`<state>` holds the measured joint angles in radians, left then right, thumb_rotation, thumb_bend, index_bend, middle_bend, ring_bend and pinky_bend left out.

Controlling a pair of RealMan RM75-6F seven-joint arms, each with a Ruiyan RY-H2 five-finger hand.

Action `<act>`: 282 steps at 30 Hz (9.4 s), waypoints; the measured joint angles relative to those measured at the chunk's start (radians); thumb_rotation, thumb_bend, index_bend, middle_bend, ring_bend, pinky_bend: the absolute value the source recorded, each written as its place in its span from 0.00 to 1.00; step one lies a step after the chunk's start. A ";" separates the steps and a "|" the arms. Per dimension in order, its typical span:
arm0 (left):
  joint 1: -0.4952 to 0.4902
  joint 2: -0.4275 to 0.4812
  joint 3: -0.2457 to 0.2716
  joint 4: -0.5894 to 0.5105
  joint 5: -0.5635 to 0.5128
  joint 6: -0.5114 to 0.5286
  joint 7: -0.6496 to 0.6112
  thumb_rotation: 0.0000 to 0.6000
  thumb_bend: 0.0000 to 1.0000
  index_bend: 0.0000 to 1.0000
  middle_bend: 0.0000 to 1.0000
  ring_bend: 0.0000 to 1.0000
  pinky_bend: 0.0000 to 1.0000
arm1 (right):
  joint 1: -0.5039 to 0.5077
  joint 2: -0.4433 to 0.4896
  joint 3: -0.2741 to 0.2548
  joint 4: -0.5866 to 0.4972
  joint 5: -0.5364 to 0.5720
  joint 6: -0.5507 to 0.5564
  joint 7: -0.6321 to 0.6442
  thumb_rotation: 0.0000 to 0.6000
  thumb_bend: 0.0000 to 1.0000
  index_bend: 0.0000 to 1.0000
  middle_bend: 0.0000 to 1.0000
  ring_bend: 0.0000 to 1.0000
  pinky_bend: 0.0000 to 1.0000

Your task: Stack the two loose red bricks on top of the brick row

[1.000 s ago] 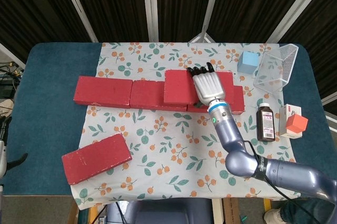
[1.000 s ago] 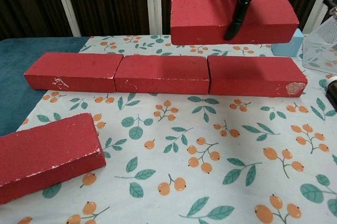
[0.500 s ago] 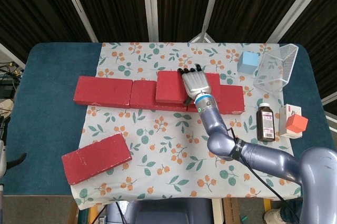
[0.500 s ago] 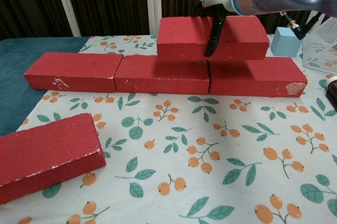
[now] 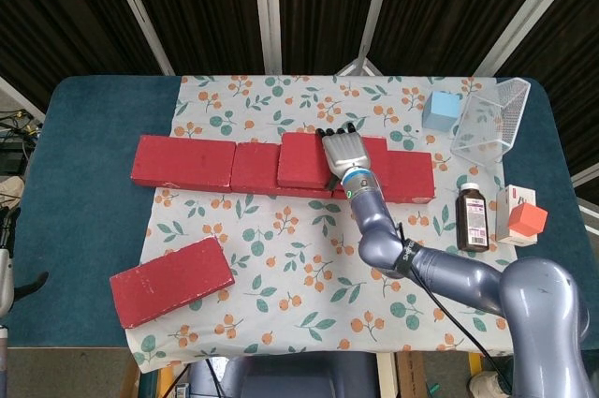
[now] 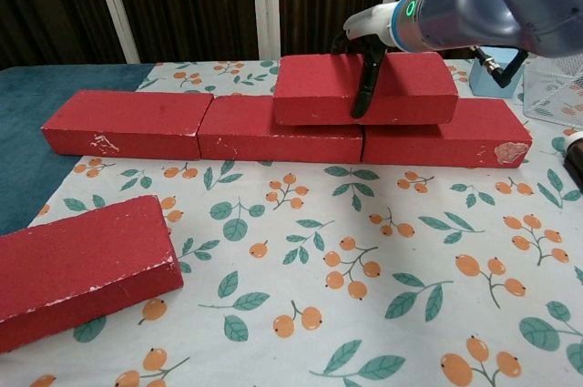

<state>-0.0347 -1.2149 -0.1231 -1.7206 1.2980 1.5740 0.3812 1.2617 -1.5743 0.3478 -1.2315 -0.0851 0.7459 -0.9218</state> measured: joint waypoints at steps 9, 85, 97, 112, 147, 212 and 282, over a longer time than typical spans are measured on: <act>-0.002 -0.001 -0.002 0.004 -0.006 -0.002 0.003 1.00 0.00 0.06 0.04 0.00 0.10 | 0.038 -0.026 -0.034 0.067 0.067 -0.017 0.001 1.00 0.05 0.38 0.35 0.30 0.00; -0.014 -0.016 0.004 0.005 -0.020 -0.007 0.039 1.00 0.00 0.06 0.04 0.00 0.10 | 0.082 -0.046 -0.138 0.118 0.045 -0.092 0.159 1.00 0.06 0.20 0.21 0.12 0.00; -0.014 -0.016 0.005 0.006 -0.021 -0.007 0.039 1.00 0.00 0.06 0.03 0.00 0.10 | 0.094 -0.043 -0.148 0.116 0.074 -0.077 0.157 1.00 0.05 0.14 0.17 0.09 0.00; -0.014 -0.016 0.005 0.006 -0.022 -0.005 0.040 1.00 0.00 0.05 0.03 0.00 0.10 | 0.103 -0.039 -0.155 0.115 0.104 -0.067 0.145 1.00 0.05 0.05 0.15 0.07 0.00; -0.016 -0.021 0.006 0.006 -0.026 -0.004 0.051 1.00 0.00 0.04 0.02 0.00 0.10 | 0.118 0.010 -0.155 0.045 0.143 -0.056 0.136 1.00 0.05 0.00 0.01 0.00 0.00; -0.216 0.360 -0.056 -0.627 -0.338 -0.328 0.024 1.00 0.00 0.00 0.00 0.00 0.05 | -1.110 0.425 -0.409 -0.402 -1.372 0.804 1.156 1.00 0.05 0.00 0.00 0.00 0.00; -0.539 -0.164 0.142 -0.430 -0.753 -0.210 0.396 1.00 0.00 0.00 0.01 0.00 0.11 | -1.170 0.405 -0.302 -0.391 -1.367 0.748 1.179 1.00 0.05 0.00 0.00 0.00 0.00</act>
<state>-0.5740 -1.3786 0.0184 -2.1510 0.5452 1.3640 0.7770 0.0920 -1.1696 0.0461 -1.6230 -1.4521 1.4942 0.2569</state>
